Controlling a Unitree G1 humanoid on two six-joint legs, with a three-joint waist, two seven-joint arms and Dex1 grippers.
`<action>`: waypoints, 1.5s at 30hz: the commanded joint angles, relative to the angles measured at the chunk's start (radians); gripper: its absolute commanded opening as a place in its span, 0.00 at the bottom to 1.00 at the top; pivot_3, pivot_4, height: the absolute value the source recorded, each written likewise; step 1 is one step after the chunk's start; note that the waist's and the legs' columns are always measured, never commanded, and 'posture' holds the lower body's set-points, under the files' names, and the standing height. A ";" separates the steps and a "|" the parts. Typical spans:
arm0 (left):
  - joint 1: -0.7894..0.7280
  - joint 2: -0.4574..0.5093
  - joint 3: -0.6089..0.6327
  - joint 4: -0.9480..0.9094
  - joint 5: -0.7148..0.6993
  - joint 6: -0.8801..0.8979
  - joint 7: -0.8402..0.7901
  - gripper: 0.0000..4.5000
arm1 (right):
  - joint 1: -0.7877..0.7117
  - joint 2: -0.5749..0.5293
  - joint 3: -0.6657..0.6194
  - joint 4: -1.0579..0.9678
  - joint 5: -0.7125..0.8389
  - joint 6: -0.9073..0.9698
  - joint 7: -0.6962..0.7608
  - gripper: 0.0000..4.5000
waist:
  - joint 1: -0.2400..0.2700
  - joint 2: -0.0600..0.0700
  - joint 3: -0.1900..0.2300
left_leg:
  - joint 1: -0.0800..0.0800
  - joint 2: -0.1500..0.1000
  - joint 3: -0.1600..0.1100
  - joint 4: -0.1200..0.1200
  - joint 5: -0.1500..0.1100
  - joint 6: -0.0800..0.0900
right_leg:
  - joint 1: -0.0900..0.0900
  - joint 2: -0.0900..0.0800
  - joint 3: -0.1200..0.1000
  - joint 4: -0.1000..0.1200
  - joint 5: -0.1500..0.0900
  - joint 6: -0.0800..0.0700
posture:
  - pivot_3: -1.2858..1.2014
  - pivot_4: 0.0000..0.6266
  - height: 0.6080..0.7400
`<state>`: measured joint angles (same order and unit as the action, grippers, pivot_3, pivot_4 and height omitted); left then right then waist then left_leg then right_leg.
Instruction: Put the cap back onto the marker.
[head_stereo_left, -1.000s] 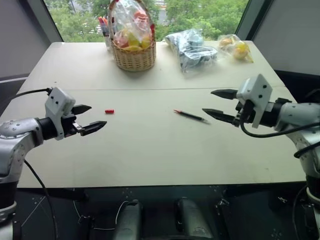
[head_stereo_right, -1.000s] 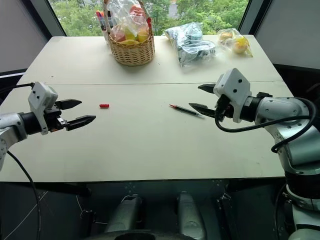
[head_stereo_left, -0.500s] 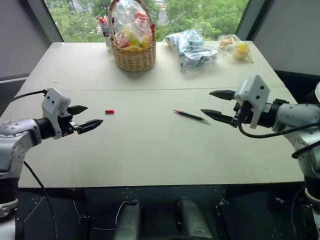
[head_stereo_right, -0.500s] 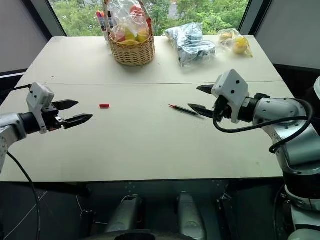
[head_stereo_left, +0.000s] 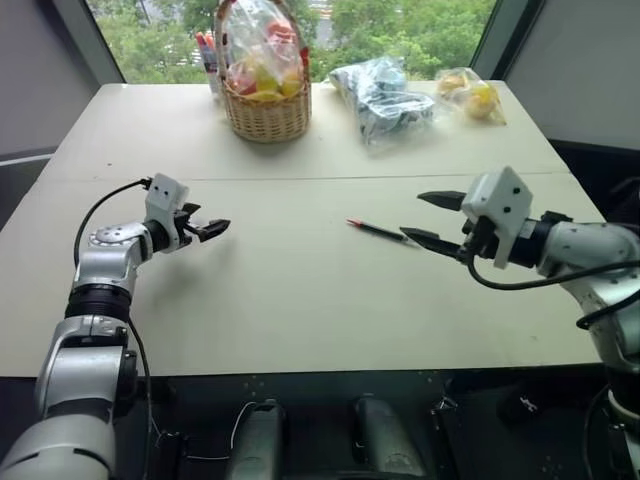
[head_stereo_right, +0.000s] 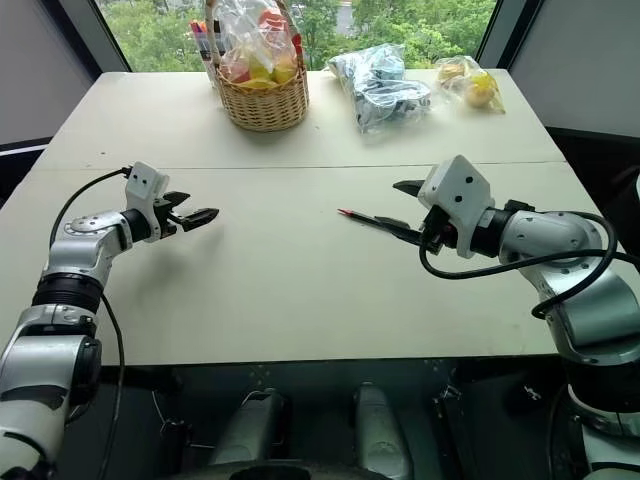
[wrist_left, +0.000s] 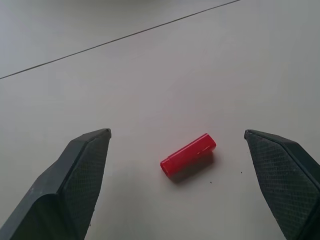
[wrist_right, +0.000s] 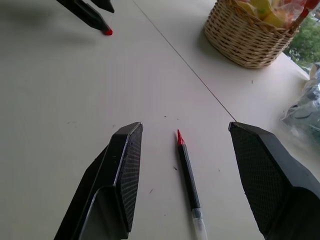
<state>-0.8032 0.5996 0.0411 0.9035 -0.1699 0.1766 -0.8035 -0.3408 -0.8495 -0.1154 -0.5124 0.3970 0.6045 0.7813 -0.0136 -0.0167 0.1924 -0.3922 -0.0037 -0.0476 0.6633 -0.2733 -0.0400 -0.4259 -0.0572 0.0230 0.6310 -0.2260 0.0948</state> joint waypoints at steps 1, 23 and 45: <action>-0.063 -0.005 -0.003 0.104 0.049 -0.066 0.030 0.99 | 0.012 -0.014 -0.056 -0.058 0.003 0.007 -0.027 0.63 | 0.002 0.000 0.000 | 0.000 0.000 0.000 0.000 0.000 0.000 | 0.000 0.000 0.000 0.000 0.000 0.000 | 0.52 0.24 1.00; -0.094 -0.058 -0.015 0.255 0.118 -0.135 -0.014 0.99 | -0.028 -0.055 -0.050 -0.022 -0.006 -0.002 -0.003 0.63 | 0.006 0.000 -0.001 | 0.001 0.000 0.000 0.001 0.000 0.000 | 0.001 0.000 0.000 0.001 0.000 0.000 | 0.52 0.24 1.00; -0.097 -0.057 -0.019 0.221 0.135 -0.105 -0.091 0.61 | -0.005 -0.019 -0.034 -0.051 -0.032 -0.017 -0.053 0.63 | 0.005 0.000 -0.001 | 0.001 -0.001 0.000 0.001 0.000 0.000 | 0.002 0.000 0.000 0.001 0.000 0.000 | 0.52 0.24 1.00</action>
<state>-0.9145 0.5509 0.0413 1.1288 -0.0501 0.0538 -0.8620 -0.3394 -0.8749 -0.1356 -0.5271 0.3666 0.6032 0.7392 -0.0089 -0.0167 0.1916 -0.3912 -0.0042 -0.0481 0.6640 -0.2733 -0.0400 -0.4243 -0.0576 0.0228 0.6321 -0.2259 0.0950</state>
